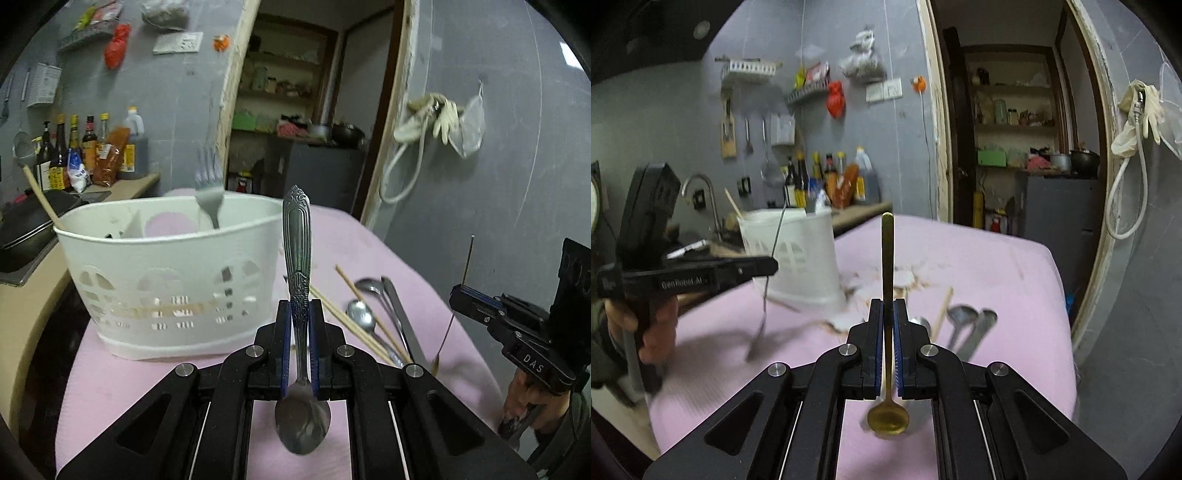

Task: Organize utensils
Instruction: 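Lift both spoons and carry them above the white caddy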

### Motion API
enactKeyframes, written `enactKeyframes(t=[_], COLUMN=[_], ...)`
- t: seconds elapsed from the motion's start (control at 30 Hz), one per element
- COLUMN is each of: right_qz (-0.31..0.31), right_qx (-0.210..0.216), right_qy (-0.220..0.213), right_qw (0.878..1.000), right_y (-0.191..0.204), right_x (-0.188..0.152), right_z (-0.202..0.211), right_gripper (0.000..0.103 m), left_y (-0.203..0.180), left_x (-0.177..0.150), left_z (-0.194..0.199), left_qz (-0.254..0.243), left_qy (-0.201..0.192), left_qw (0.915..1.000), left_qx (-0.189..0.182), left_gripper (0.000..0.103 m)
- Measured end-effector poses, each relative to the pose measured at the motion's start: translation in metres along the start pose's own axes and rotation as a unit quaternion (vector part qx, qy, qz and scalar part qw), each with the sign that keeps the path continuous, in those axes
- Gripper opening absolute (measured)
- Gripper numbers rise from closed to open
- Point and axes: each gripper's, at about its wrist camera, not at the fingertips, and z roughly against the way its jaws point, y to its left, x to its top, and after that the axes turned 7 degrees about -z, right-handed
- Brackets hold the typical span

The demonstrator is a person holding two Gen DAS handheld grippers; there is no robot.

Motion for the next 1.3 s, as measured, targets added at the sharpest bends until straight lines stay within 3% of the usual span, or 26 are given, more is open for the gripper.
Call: enactKeyframes(t=[0.4,0.43,0.63,0.93,1.3], right_qz=[-0.004,-0.004,0.001,-0.007,-0.026], right_qx=[0.047,0.053,0.08,0.098,0.119], right_qy=[-0.06,-0.065,-0.093,-0.082,-0.128], right_qw=[0.997,0.996,0.992,0.992,0.984], right_y=[0.027,0.031,0.054,0.063,0.07], right_x=[0.055,0.062,0.09,0.09,0.121], right_z=[-0.013,-0.017,-0.034,-0.055,-0.067], right_gripper=[0.003,0.003,0.003,0.003,0.003], left_y=[0.026,0.028,0.05,0.075,0.093], left_x=[0.035,0.038,0.055,0.035,0.067], left_z=[0.028,0.03,0.042,0.038,0.073], left_qz=[0.01,0.01,0.018,0.053,0.062], left_qy=[-0.058,-0.062,-0.064,-0.048,-0.086], left_qw=[0.998,0.9977,0.9965,0.9966,0.9932], left_qx=[0.022,0.026,0.05,0.041,0.05], left_gripper=[0.004,0.0,0.0,0.0,0.0])
